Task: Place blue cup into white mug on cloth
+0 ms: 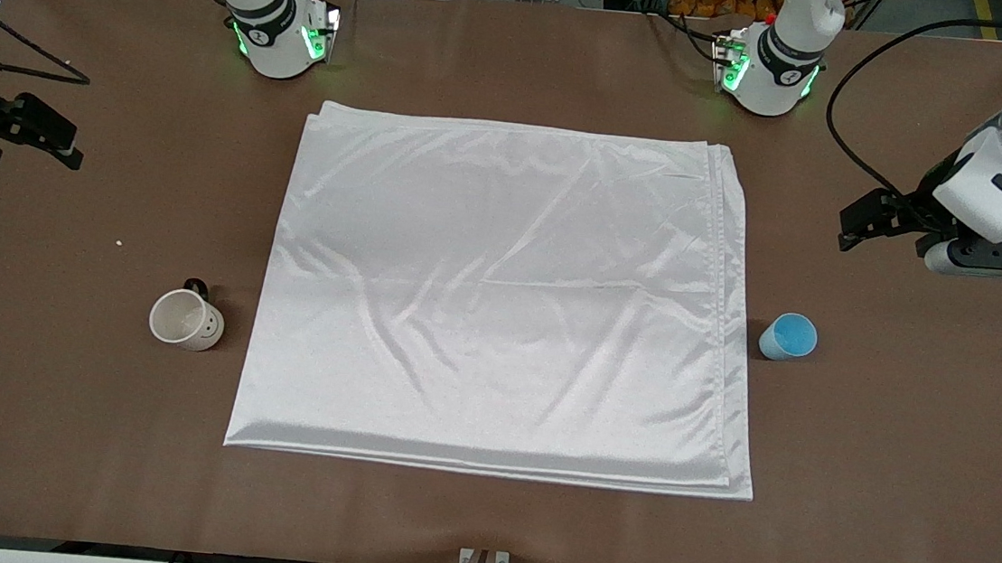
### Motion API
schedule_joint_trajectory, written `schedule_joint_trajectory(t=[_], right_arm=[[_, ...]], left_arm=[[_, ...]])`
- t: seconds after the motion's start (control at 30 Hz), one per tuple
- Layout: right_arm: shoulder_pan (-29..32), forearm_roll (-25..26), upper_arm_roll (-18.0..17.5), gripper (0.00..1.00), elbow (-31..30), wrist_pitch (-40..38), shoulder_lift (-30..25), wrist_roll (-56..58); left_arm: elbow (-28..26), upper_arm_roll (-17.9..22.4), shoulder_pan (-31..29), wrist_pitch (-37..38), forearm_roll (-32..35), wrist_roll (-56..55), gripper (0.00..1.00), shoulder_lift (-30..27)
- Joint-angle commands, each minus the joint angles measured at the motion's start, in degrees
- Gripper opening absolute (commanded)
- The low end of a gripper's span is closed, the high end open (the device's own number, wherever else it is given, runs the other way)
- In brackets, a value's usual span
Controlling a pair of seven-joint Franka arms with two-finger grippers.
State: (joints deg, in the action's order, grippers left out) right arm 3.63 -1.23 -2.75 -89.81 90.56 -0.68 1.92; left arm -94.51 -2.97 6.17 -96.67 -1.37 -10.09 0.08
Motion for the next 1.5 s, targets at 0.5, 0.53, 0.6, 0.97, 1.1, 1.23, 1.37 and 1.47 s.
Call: schedule_joint_trajectory(t=[0.5, 0.53, 0.6, 0.97, 1.1, 1.23, 1.37, 1.47], right_arm=[[0.6, -0.3, -0.2, 1.00, 0.1, 0.1, 1.6, -0.1], [0.4, -0.2, -0.2, 1.00, 0.1, 0.0, 1.8, -0.1], [0.5, -0.2, -0.2, 1.00, 0.1, 0.0, 2.0, -0.1], [1.1, -0.2, -0.2, 1.00, -0.1, -0.8, 2.4, 0.1], [1.8, -1.0, -0.3, 1.00, 0.1, -0.9, 6.1, 0.8], [1.8, -1.3, -0.3, 1.00, -0.5, -1.8, 5.9, 2.6], [1.7, -1.3, -0.3, 1.00, -1.2, -1.8, 5.9, 2.0], [1.8, -1.3, -0.2, 1.00, -1.9, -1.4, 5.9, 1.9]], left_arm=[[1.4, -1.1, -1.2, -0.8, 2.3, 1.1, 1.00, 1.3], [1.4, -1.2, -1.3, -0.9, 2.3, 1.2, 1.00, 1.3], [1.2, -1.3, -1.4, -0.8, 2.4, 1.2, 1.00, 1.4], [-0.8, -1.3, -1.7, -3.0, 2.3, 1.8, 1.00, 3.0], [-3.5, -1.2, -1.7, -6.9, 2.3, 1.8, 1.00, 3.8], [-7.3, -0.6, -1.9, -11.8, 2.3, 2.3, 1.00, 4.0], [-9.4, 0.0, -2.1, -16.1, 2.4, 2.4, 1.00, 6.0], [-11.1, 0.1, -2.1, -19.8, 2.4, 2.4, 1.00, 8.0]])
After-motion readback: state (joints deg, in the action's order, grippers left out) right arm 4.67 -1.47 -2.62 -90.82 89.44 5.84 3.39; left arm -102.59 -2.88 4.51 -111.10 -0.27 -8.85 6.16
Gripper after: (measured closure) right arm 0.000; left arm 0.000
